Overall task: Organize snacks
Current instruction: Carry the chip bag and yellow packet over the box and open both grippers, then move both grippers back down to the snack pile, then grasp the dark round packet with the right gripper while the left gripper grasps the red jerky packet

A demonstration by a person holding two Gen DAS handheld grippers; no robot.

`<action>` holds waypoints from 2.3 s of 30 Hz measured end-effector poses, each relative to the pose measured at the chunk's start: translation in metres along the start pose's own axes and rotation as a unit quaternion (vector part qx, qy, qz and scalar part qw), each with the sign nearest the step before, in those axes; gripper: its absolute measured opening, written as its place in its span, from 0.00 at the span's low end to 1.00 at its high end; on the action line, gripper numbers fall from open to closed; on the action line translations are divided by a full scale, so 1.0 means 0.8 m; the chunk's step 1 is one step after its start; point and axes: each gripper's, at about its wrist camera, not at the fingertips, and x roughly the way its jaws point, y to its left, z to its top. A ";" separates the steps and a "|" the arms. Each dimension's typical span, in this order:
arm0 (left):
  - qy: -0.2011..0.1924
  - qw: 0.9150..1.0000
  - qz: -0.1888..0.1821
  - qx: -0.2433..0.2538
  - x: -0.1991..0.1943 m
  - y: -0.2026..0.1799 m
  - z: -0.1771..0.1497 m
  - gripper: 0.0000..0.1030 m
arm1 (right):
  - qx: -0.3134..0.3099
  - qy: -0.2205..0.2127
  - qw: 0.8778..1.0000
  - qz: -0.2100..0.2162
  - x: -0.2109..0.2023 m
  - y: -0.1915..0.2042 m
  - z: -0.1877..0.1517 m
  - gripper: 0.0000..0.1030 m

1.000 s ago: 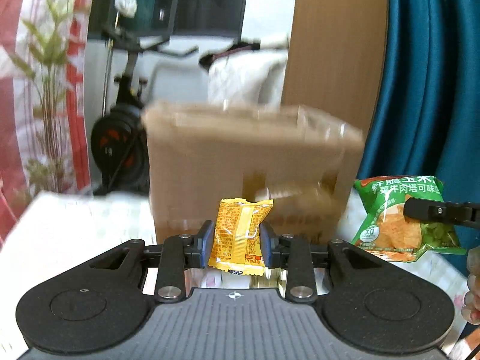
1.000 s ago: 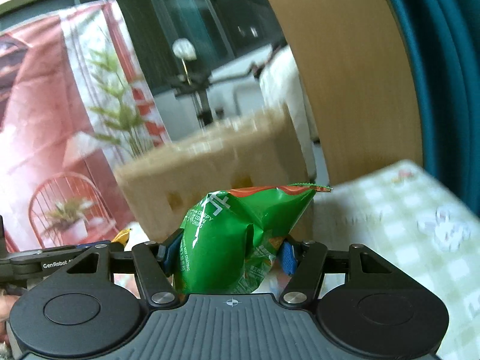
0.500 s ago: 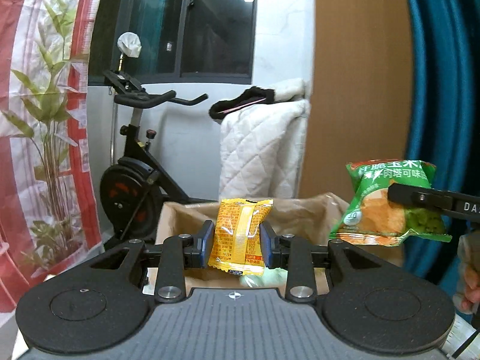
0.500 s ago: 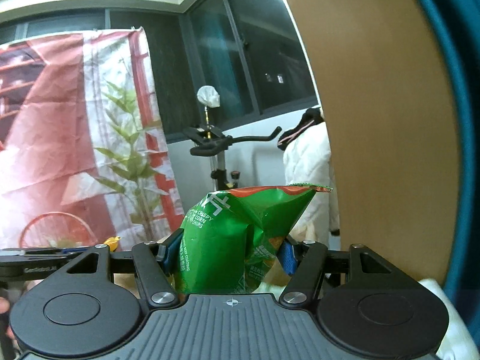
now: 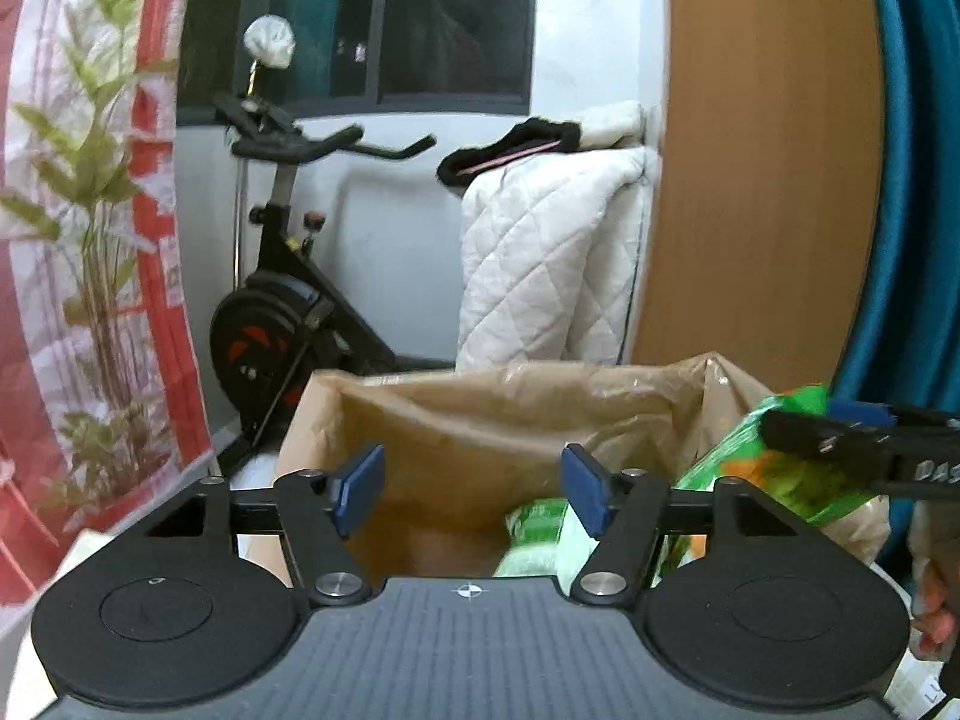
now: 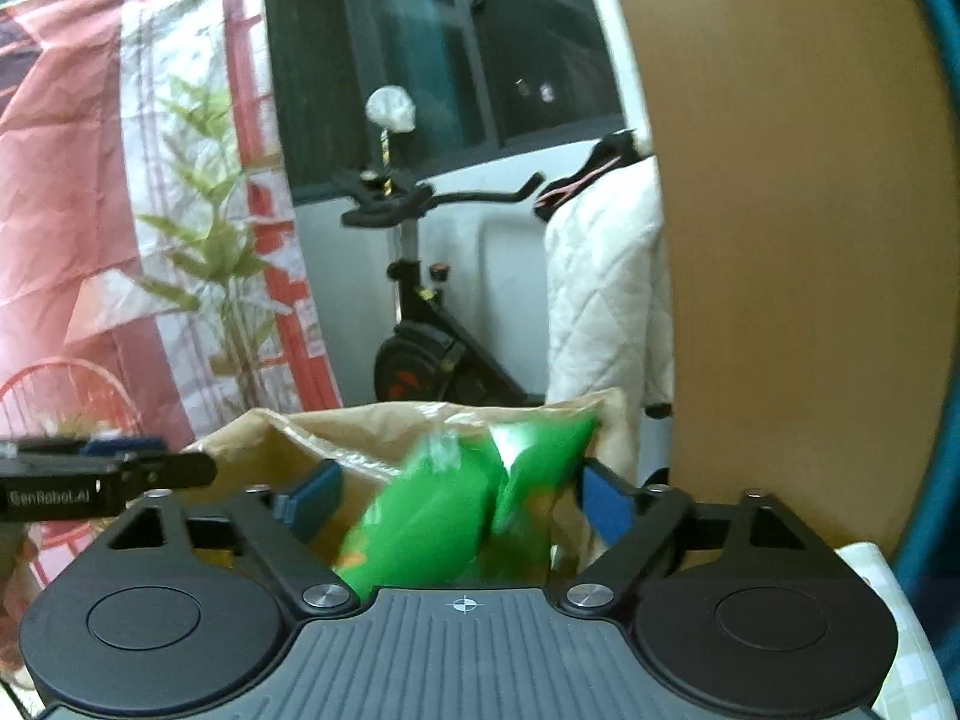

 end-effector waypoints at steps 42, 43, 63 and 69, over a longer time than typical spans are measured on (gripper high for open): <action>0.068 0.995 -0.004 -0.068 -0.133 -0.015 -0.161 0.62 | -0.003 0.092 0.996 -0.005 -0.149 0.002 -0.168 0.70; 0.074 0.995 -0.002 -0.067 -0.128 -0.013 -0.166 0.59 | 0.000 0.103 0.995 -0.006 -0.146 -0.002 -0.177 0.67; 0.128 0.990 -0.012 -0.061 -0.080 -0.005 -0.226 0.47 | -0.022 0.192 0.981 -0.027 -0.076 -0.010 -0.269 0.62; 0.137 0.989 -0.031 -0.051 -0.072 -0.005 -0.235 0.47 | -0.045 0.179 0.983 -0.023 -0.075 -0.001 -0.284 0.53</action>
